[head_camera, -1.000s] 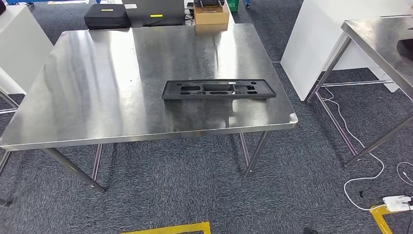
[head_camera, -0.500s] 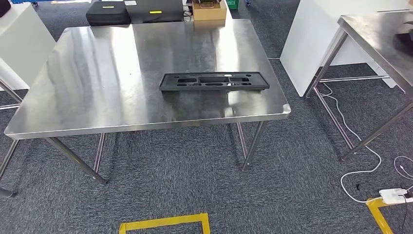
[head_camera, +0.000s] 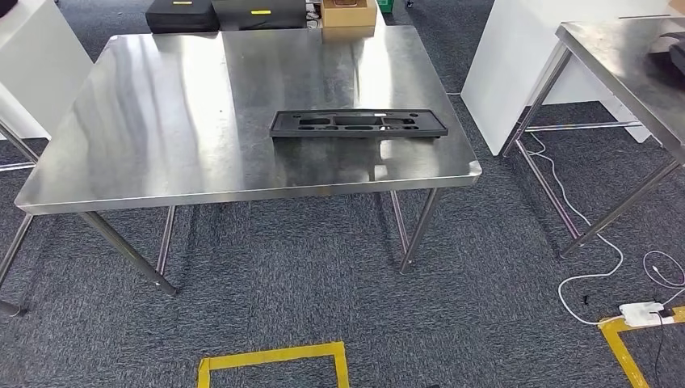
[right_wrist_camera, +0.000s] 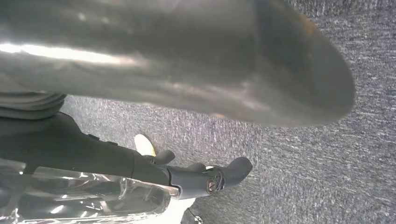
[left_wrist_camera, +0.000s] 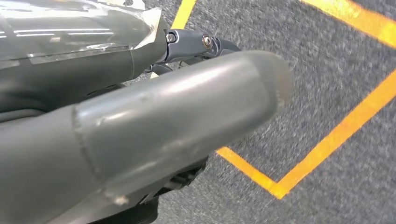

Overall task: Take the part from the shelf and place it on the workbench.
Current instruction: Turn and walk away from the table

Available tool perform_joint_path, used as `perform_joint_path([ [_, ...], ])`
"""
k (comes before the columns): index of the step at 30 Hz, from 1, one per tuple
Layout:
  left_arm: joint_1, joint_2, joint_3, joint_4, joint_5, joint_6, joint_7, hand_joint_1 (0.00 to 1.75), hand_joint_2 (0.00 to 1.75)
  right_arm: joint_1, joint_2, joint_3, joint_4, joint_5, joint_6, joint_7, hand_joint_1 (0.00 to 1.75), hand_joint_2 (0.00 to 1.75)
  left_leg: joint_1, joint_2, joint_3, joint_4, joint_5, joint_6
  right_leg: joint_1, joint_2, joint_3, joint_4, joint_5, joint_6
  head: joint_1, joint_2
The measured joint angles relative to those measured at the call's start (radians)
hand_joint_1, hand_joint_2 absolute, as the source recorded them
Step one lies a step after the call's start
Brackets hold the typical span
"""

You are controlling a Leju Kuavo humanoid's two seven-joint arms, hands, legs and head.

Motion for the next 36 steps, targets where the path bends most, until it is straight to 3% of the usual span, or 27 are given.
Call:
perform_joint_path([
  [1, 0.000, -0.001, 0.000, 0.000, 0.000, -0.001, 0.000, 0.00, 0.00, 0.000, 0.000, 0.000, 0.000, -0.001, 0.001, 0.000, 0.00, 0.00, 0.001, 0.002, -0.005, -0.005, 0.009, 0.010, -0.001, 0.001, -0.010, 0.016, -0.014, 0.003, 0.001, 0.000],
  [3, -0.002, -0.002, 0.000, 0.001, 0.000, -0.003, 0.001, 0.00, 0.00, 0.001, -0.001, 0.000, 0.000, -0.003, 0.001, -0.002, 0.00, 0.00, 0.002, 0.006, -0.022, -0.010, 0.026, 0.024, -0.007, 0.001, -0.051, 0.108, -0.078, 0.000, 0.004, 0.000],
  [5, -0.002, -0.002, 0.000, 0.001, 0.000, -0.004, 0.002, 0.00, 0.00, 0.001, -0.001, 0.000, 0.000, -0.003, 0.002, -0.003, 0.00, 0.00, 0.001, 0.007, -0.043, -0.010, 0.041, 0.027, -0.010, 0.002, -0.094, 0.238, -0.148, 0.001, 0.006, 0.000],
  [6, -0.001, -0.002, 0.000, 0.001, 0.000, -0.004, 0.002, 0.00, 0.00, 0.001, -0.001, 0.000, 0.000, -0.003, 0.002, -0.003, 0.00, 0.00, 0.001, 0.008, -0.053, -0.009, 0.049, 0.027, -0.012, 0.002, -0.098, 0.274, -0.164, 0.006, 0.006, 0.000],
  [7, -0.001, -0.002, 0.000, 0.001, 0.000, -0.004, 0.002, 0.00, 0.00, 0.002, -0.001, 0.000, 0.000, -0.003, 0.002, -0.003, 0.00, 0.00, 0.000, 0.009, -0.063, -0.009, 0.056, 0.025, -0.012, 0.002, -0.081, 0.270, -0.163, 0.014, 0.006, 0.000],
  [9, -0.002, -0.002, 0.000, 0.001, 0.000, -0.004, 0.002, 0.00, 0.00, 0.001, -0.001, 0.000, 0.000, -0.003, 0.002, -0.003, 0.00, 0.00, 0.000, 0.008, -0.077, -0.009, 0.070, 0.020, -0.013, 0.001, 0.010, 0.149, -0.128, 0.026, 0.006, 0.000],
  [11, -0.002, -0.003, 0.001, 0.001, 0.000, -0.004, 0.002, 0.00, 0.00, -0.002, -0.002, 0.000, 0.000, -0.003, 0.002, -0.004, 0.00, 0.00, 0.000, 0.008, -0.084, -0.011, 0.084, 0.010, -0.008, 0.002, 0.104, 0.007, -0.101, 0.022, 0.005, 0.000],
  [12, -0.002, -0.003, 0.001, 0.001, -0.001, -0.004, 0.002, 0.00, 0.00, -0.002, -0.002, 0.000, 0.000, -0.003, 0.002, -0.004, 0.00, 0.00, -0.001, 0.008, -0.084, -0.012, 0.091, 0.004, -0.004, 0.002, 0.125, -0.031, -0.095, 0.016, 0.005, 0.000],
  [14, -0.002, -0.004, 0.001, 0.001, -0.001, -0.004, 0.002, 0.00, 0.00, -0.001, -0.002, 0.000, 0.000, -0.003, 0.002, -0.005, 0.00, 0.00, -0.002, 0.009, -0.083, -0.016, 0.103, -0.009, 0.000, 0.003, 0.119, -0.042, -0.083, 0.006, 0.005, 0.000],
  [16, -0.002, -0.004, 0.001, 0.001, -0.002, -0.003, 0.003, 0.00, 0.00, 0.000, -0.002, 0.000, 0.001, -0.004, 0.003, -0.006, 0.00, 0.00, -0.001, 0.008, -0.094, -0.004, 0.092, -0.018, -0.011, 0.002, 0.105, -0.044, -0.069, -0.008, 0.006, 0.000],
  [17, -0.001, -0.004, 0.001, 0.001, -0.002, -0.003, 0.003, 0.00, 0.00, 0.001, -0.002, 0.000, 0.001, -0.004, 0.003, -0.006, 0.00, 0.00, 0.000, 0.008, -0.105, 0.022, 0.061, -0.022, -0.015, 0.000, 0.097, -0.044, -0.059, -0.018, 0.005, 0.000],
  [19, 0.000, -0.003, 0.001, 0.001, -0.003, -0.008, 0.001, 0.00, 0.00, 0.002, 0.000, 0.000, 0.001, -0.004, 0.007, -0.006, 0.00, 0.00, 0.002, 0.005, -0.136, 0.130, -0.039, -0.030, -0.015, -0.002, 0.078, -0.043, -0.041, -0.032, 0.004, 0.000],
  [20, 0.001, -0.002, 0.001, 0.001, -0.004, -0.012, 0.000, 0.00, 0.00, 0.004, 0.000, 0.000, 0.001, -0.004, 0.008, -0.007, 0.00, 0.00, 0.003, 0.003, -0.151, 0.195, -0.080, -0.033, -0.014, -0.003, 0.069, -0.042, -0.034, -0.035, 0.004, 0.000],
  [21, 0.002, -0.001, 0.001, 0.001, -0.006, -0.018, -0.002, 0.00, 0.00, 0.006, 0.000, 0.000, 0.001, -0.005, 0.009, -0.007, 0.00, 0.00, 0.003, 0.002, -0.158, 0.244, -0.102, -0.036, -0.013, -0.004, 0.060, -0.039, -0.027, -0.034, 0.004, 0.000],
  [22, 0.003, 0.001, 0.001, 0.001, -0.006, -0.023, -0.003, 0.00, 0.00, 0.008, 0.000, 0.000, 0.001, -0.005, 0.009, -0.008, 0.00, 0.00, 0.004, 0.002, -0.148, 0.261, -0.101, -0.038, -0.013, -0.005, 0.050, -0.035, -0.021, -0.032, 0.004, 0.000],
  [23, 0.004, 0.002, 0.001, 0.001, -0.007, -0.027, -0.003, 0.00, 0.00, 0.010, 0.000, 0.000, 0.001, -0.006, 0.009, -0.009, 0.00, 0.00, 0.005, 0.003, -0.119, 0.238, -0.085, -0.039, -0.014, -0.005, 0.040, -0.028, -0.017, -0.029, 0.004, 0.000],
  [25, 0.004, 0.004, 0.001, 0.001, -0.010, -0.033, -0.004, 0.00, 0.00, 0.014, 0.000, 0.000, 0.002, -0.007, 0.009, -0.012, 0.00, 0.00, 0.007, 0.002, -0.024, 0.112, -0.051, -0.040, -0.016, -0.005, 0.018, -0.008, -0.013, -0.023, 0.004, 0.000],
  [27, 0.005, 0.005, 0.001, 0.001, -0.013, -0.039, -0.004, 0.00, 0.00, 0.014, 0.000, 0.000, 0.002, -0.008, 0.009, -0.014, 0.00, 0.00, 0.004, -0.003, 0.029, 0.025, -0.039, -0.032, -0.013, -0.004, 0.002, 0.007, -0.009, -0.016, 0.004, 0.000],
  [31, 0.005, 0.005, 0.000, 0.001, -0.015, -0.045, -0.003, 0.00, 0.00, 0.016, -0.001, 0.000, 0.002, -0.008, 0.009, -0.017, 0.00, 0.00, -0.005, -0.004, 0.010, 0.012, -0.019, 0.005, -0.008, -0.001, -0.017, 0.019, 0.000, 0.015, 0.005, 0.000],
  [33, 0.005, 0.005, 0.000, 0.001, -0.016, -0.047, -0.002, 0.00, 0.00, 0.017, -0.001, 0.000, 0.002, -0.008, 0.009, -0.017, 0.00, 0.00, -0.004, 0.000, -0.011, 0.007, 0.002, 0.026, -0.012, 0.001, -0.052, 0.085, -0.055, 0.015, 0.009, 0.000],
  [35, 0.005, 0.005, 0.000, 0.001, -0.017, -0.049, -0.001, 0.00, 0.00, 0.017, -0.001, 0.000, 0.002, -0.007, 0.009, -0.017, 0.00, 0.00, -0.006, 0.002, -0.038, 0.007, 0.023, 0.033, -0.015, 0.001, -0.096, 0.212, -0.136, 0.011, 0.011, 0.000],
  [36, 0.005, 0.005, 0.000, 0.001, -0.017, -0.050, -0.001, 0.00, 0.00, 0.018, -0.001, 0.000, 0.002, -0.006, 0.009, -0.017, 0.00, 0.00, -0.007, 0.003, -0.053, 0.008, 0.034, 0.032, -0.016, 0.001, -0.106, 0.267, -0.159, 0.014, 0.011, 0.000],
])
